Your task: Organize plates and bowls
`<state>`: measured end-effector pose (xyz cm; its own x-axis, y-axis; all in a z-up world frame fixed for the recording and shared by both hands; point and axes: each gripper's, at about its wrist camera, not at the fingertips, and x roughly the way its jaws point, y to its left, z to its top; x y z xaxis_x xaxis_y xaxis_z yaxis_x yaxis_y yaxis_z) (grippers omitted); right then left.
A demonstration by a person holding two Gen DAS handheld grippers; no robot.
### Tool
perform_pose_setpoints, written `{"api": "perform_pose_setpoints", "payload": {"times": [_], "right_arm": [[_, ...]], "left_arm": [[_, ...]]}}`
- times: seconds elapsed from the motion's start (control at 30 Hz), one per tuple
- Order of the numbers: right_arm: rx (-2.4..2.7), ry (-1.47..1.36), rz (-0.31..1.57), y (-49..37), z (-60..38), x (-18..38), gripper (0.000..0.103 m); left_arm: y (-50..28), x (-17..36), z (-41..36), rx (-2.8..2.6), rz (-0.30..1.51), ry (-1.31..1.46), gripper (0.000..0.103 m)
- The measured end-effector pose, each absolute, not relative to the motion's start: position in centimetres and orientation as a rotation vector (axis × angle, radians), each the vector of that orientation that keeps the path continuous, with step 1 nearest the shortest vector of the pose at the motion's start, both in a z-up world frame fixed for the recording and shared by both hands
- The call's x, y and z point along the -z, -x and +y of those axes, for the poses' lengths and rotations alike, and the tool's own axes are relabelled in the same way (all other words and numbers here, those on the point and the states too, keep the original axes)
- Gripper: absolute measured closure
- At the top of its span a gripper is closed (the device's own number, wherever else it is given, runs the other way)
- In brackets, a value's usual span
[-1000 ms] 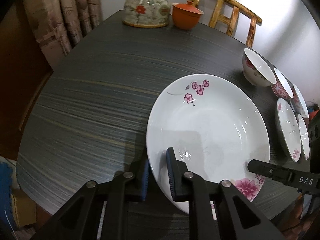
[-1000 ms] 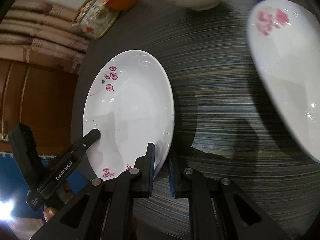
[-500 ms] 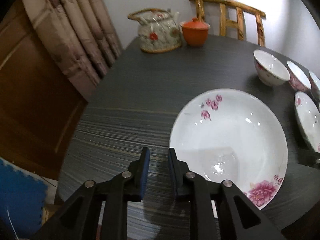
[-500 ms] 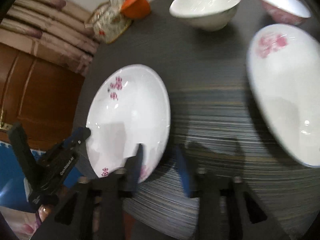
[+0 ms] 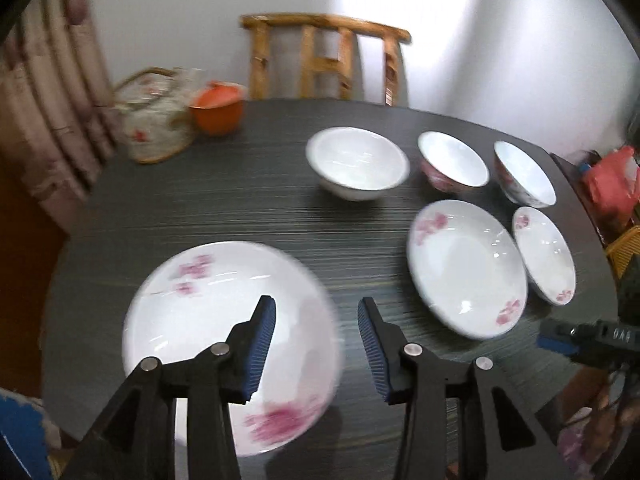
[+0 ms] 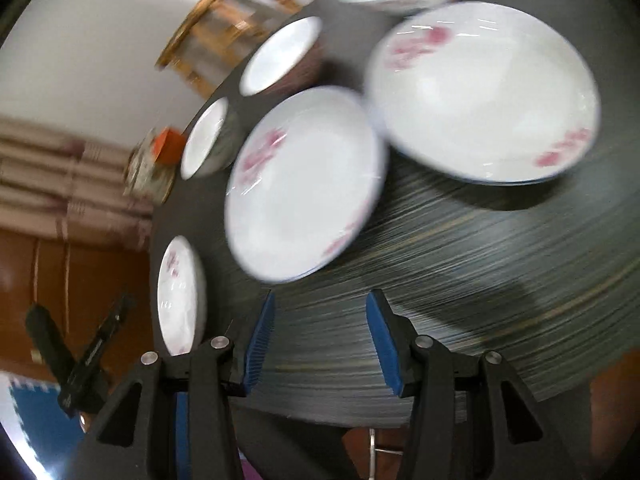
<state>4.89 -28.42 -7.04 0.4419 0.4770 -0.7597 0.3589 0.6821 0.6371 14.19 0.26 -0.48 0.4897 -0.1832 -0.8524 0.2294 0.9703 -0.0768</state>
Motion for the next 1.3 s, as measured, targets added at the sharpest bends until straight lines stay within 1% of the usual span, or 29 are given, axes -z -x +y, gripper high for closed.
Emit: {"api": "perform_pose_setpoints", "payload": {"times": [0.07, 0.3, 0.7, 0.8, 0.87, 1.0, 1.07, 1.1, 1.13, 1.17, 1.23, 1.3], "right_arm": [[-0.080, -0.876, 1.146, -5.3, -28.7, 7.2, 0.057], [-0.042, -0.923, 1.132, -7.8, -29.4, 8.1, 0.057], [-0.038, -0.944, 1.145, -10.7, -30.2, 9.3, 0.058], [-0.041, -0.938, 1.149, -10.7, -30.3, 9.5, 0.062], [-0.046, -0.932, 1.155, -11.0, -30.2, 9.7, 0.072], [-0.045, -0.916, 1.164, -11.3, -30.3, 10.0, 0.076], [-0.045, -0.908, 1.171, -11.3, -30.4, 10.2, 0.081], [-0.042, -0.904, 1.176, -11.4, -30.4, 10.3, 0.083], [-0.040, -0.899, 1.180, -11.4, -30.4, 10.4, 0.086], [-0.040, -0.893, 1.184, -11.5, -30.4, 10.5, 0.088], [-0.037, -0.878, 1.190, -11.6, -30.4, 10.6, 0.091], [-0.036, -0.857, 1.185, -11.6, -30.3, 10.6, 0.093]], "left_arm": [[-15.7, 1.4, -1.8, 0.265, 1.059, -0.051, 0.060], [-19.7, 4.9, -4.7, 0.297, 1.169, -0.007, 0.060], [-22.1, 8.1, -7.7, 0.306, 1.226, -0.042, 0.059], [-22.2, 8.5, -8.2, 0.320, 1.230, -0.062, 0.059], [-22.3, 8.8, -8.5, 0.328, 1.237, -0.053, 0.059], [-22.3, 9.3, -8.1, 0.376, 1.229, 0.021, 0.060], [-22.3, 9.3, -8.1, 0.396, 1.230, 0.033, 0.060], [-22.3, 9.3, -8.3, 0.400, 1.227, 0.022, 0.062], [-22.2, 9.2, -8.5, 0.408, 1.226, 0.008, 0.069], [-22.1, 9.2, -8.9, 0.419, 1.220, -0.014, 0.077], [-22.0, 9.3, -9.0, 0.412, 1.210, -0.025, 0.078], [-22.0, 9.5, -8.5, 0.417, 1.203, 0.006, 0.082]]}}
